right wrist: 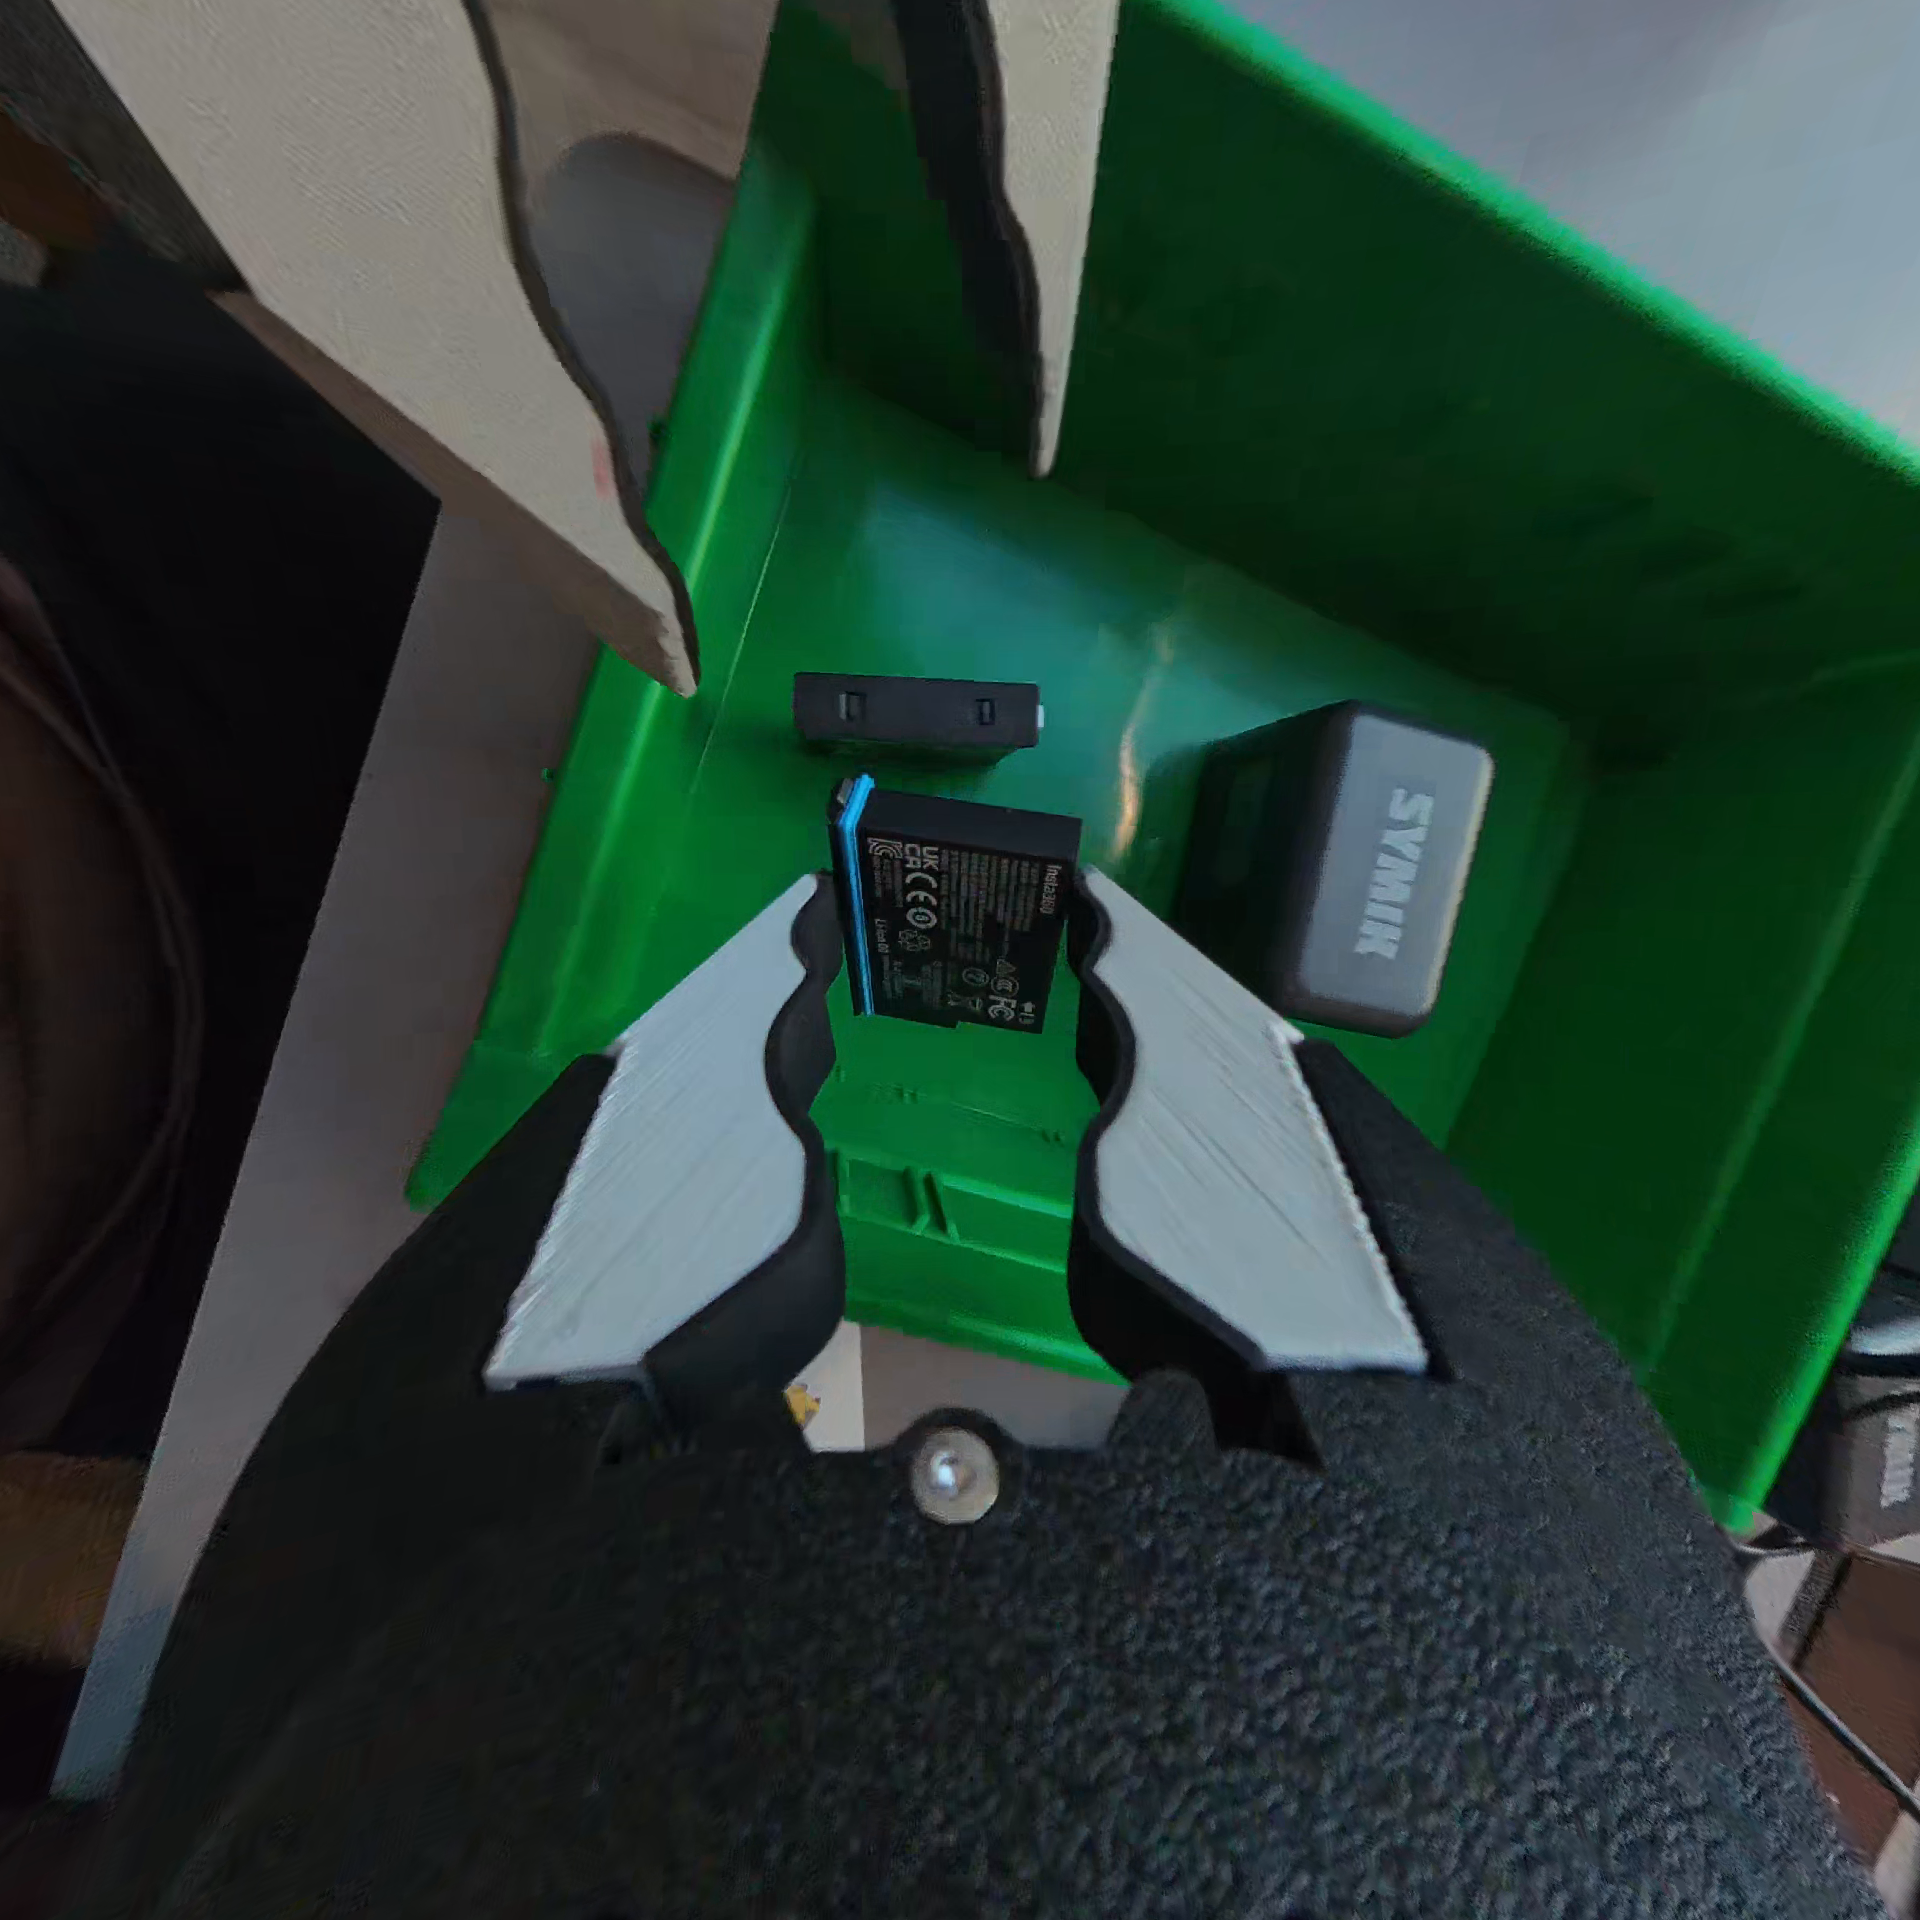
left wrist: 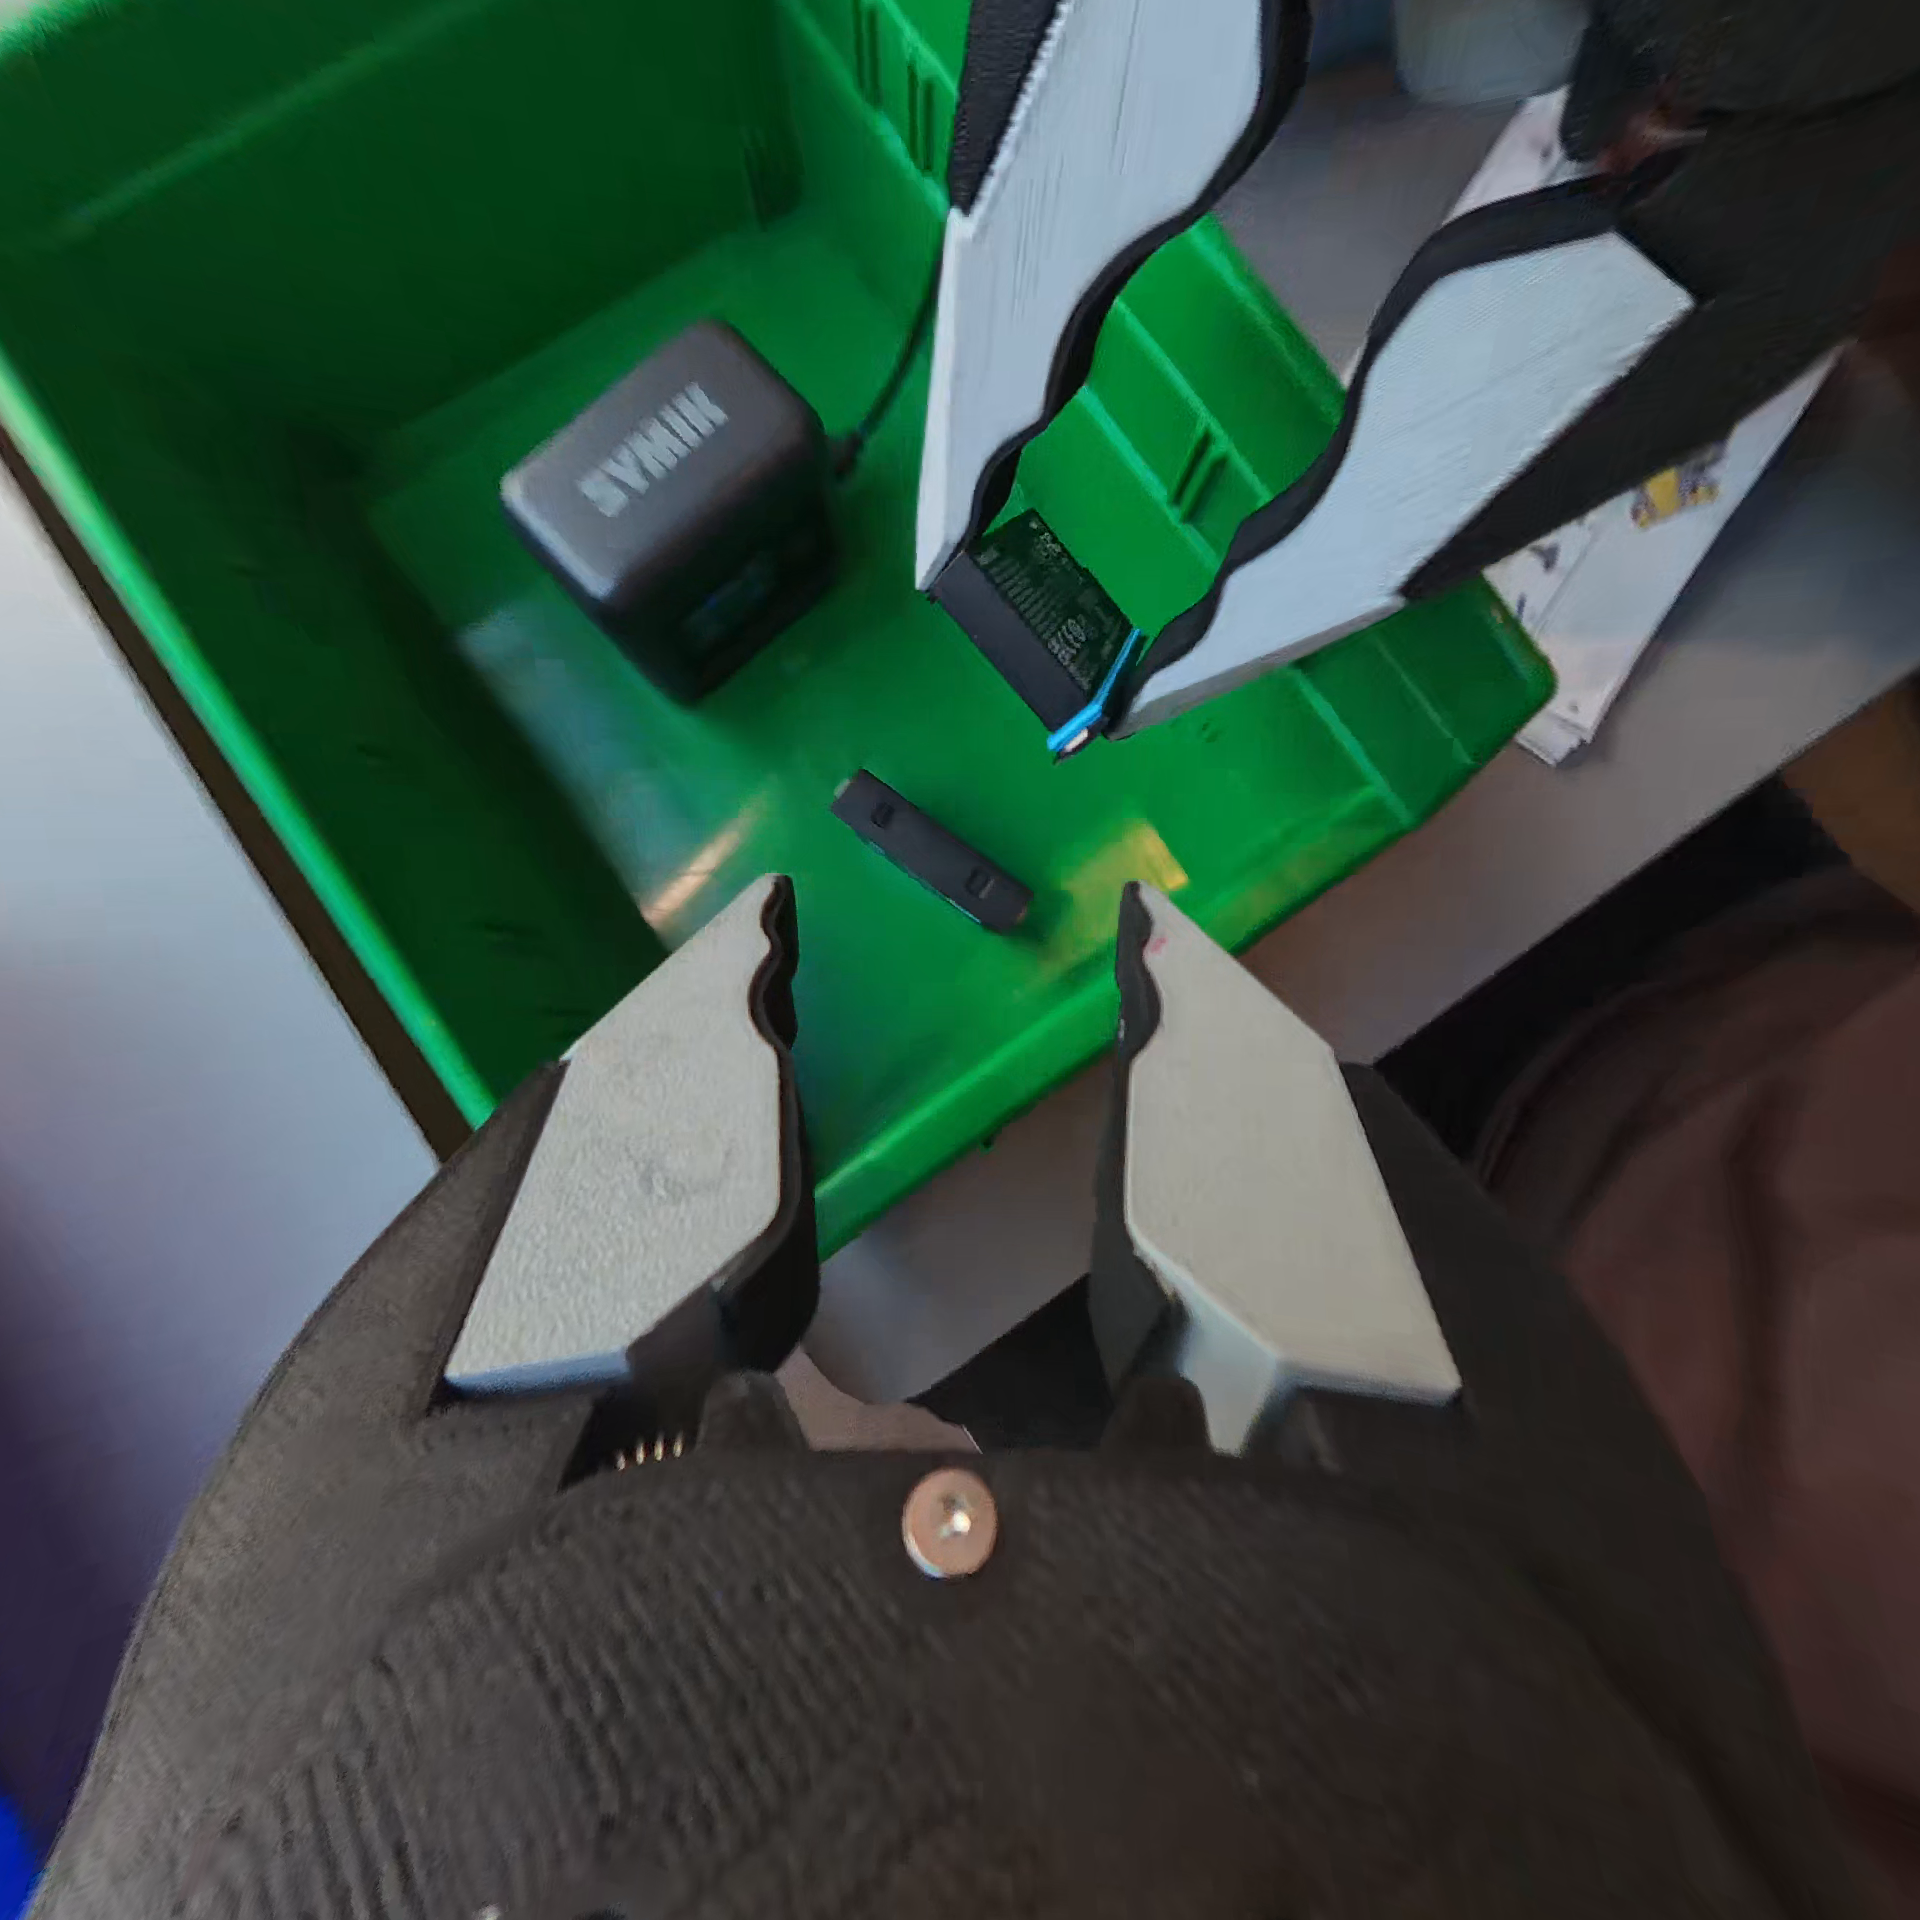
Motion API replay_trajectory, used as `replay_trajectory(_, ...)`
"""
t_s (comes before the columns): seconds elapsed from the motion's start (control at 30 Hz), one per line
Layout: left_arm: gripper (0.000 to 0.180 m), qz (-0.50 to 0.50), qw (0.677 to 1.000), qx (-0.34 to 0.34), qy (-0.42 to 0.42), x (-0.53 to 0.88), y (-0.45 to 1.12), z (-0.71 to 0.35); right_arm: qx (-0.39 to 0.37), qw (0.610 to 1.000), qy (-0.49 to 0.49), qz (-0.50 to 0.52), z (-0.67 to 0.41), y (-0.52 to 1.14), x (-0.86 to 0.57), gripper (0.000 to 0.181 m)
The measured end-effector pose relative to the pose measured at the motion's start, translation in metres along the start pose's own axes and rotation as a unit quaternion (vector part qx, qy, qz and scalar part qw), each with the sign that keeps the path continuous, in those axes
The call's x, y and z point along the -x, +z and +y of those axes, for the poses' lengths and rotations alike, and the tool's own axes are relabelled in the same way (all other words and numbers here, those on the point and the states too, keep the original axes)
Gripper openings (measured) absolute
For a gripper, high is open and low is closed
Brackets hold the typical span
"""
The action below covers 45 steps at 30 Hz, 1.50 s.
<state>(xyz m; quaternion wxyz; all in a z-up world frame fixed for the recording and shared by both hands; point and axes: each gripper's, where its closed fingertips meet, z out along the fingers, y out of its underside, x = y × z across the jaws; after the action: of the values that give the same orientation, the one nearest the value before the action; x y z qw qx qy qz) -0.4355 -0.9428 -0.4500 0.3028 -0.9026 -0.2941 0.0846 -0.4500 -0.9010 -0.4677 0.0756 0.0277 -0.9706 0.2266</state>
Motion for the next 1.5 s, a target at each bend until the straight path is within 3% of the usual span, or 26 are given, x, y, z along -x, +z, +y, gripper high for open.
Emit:
replay_trajectory(0.17, 0.061, 0.04, 0.997, 0.058, -0.027, -0.002, 0.031, 0.008, 0.023, 1.0, 0.015, -0.016, 0.008, 0.009, 0.004, 0.041)
replay_trajectory(0.23, 0.059, 0.033, 0.996, 0.079, -0.027, 0.0, 0.039, 0.012, 0.012, 1.0, 0.012, 0.014, 0.007, 0.005, -0.008, 0.011)
replay_trajectory(0.3, 0.063, 0.026, 0.995, 0.091, -0.013, -0.004, 0.042, 0.013, -0.004, 1.0, 0.017, 0.008, 0.005, -0.001, -0.009, 0.001)
replay_trajectory(0.37, 0.052, 0.02, 0.996, 0.091, 0.004, -0.009, 0.045, 0.012, -0.009, 0.999, 0.03, -0.003, 0.006, -0.004, -0.009, 0.004)
replay_trajectory(0.6, 0.055, -0.041, 0.982, 0.175, 0.05, -0.003, 0.07, 0.039, -0.036, 0.998, 0.047, 0.028, 0.006, -0.021, -0.025, 0.013)
replay_trajectory(0.77, 0.016, -0.063, 0.984, 0.154, 0.057, 0.006, 0.068, 0.034, -0.051, 0.997, 0.055, 0.026, 0.007, -0.031, -0.027, 0.013)
replay_trajectory(0.93, 0.013, -0.138, 0.977, 0.131, 0.093, 0.028, 0.061, 0.035, -0.08, 0.994, 0.069, -0.007, 0.005, -0.034, -0.026, 0.016)
replay_trajectory(1.1, 0.013, -0.215, 0.963, 0.059, 0.152, 0.033, 0.041, 0.014, -0.117, 0.986, 0.095, -0.069, -0.002, -0.036, -0.018, 0.035)
replay_trajectory(1.17, 0.013, -0.257, 0.938, 0.001, 0.233, 0.028, 0.023, -0.011, -0.141, 0.981, 0.097, -0.088, -0.007, -0.039, -0.016, 0.042)
replay_trajectory(1.3, 0.013, -0.345, 0.85, -0.05, 0.396, 0.017, -0.011, -0.048, -0.188, 0.97, 0.095, -0.119, -0.02, -0.048, -0.011, 0.065)
replay_trajectory(1.5, 0.013, -0.38, 0.777, -0.092, 0.494, -0.001, -0.028, -0.066, -0.212, 0.969, 0.099, -0.084, -0.024, -0.057, -0.022, 0.061)
